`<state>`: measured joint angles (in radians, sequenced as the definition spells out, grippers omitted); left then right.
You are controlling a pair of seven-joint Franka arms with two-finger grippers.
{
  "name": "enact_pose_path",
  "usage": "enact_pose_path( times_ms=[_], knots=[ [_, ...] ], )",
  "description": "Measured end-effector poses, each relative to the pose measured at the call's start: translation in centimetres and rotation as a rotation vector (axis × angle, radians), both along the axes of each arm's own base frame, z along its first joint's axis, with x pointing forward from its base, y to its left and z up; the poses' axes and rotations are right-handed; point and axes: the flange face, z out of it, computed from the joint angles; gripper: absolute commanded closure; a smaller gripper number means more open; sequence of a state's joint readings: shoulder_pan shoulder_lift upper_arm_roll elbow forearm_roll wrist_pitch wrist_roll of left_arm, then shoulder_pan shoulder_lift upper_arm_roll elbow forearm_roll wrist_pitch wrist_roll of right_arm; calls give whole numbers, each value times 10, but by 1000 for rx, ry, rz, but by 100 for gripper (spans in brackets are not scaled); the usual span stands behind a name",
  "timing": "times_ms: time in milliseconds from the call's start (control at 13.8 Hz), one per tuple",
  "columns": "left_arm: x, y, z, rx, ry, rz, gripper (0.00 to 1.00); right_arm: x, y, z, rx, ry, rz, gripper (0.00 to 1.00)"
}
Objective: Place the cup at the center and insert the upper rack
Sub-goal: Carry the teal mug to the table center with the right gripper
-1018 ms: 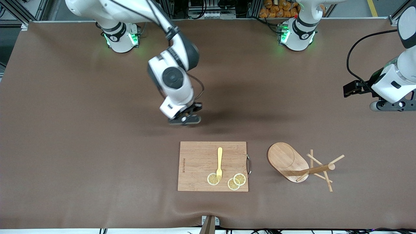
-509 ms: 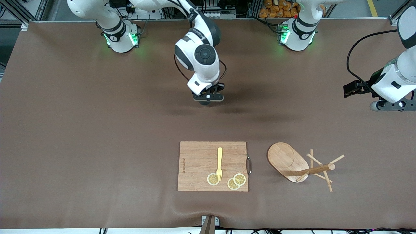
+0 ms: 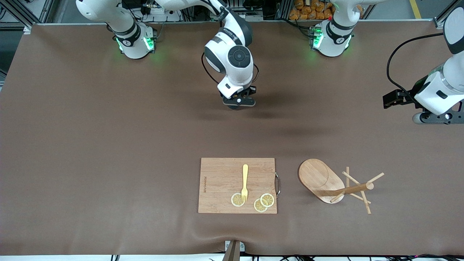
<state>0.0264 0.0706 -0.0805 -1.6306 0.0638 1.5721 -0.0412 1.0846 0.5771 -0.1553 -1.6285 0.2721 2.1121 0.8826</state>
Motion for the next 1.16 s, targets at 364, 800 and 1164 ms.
enact_pose_path(
  times_ms=[364,800,1164],
  knots=[
    [1,-2,13,-1,-26,-4,0,-6,3,-8,-19,5,-46,100],
    [0,-12,28,-58,-53,98,0,-3,7,-14,1,-21,-47,100],
    [-1,-22,30,-60,-56,156,0,-6,9,-30,-9,-21,-42,52]
  ],
)
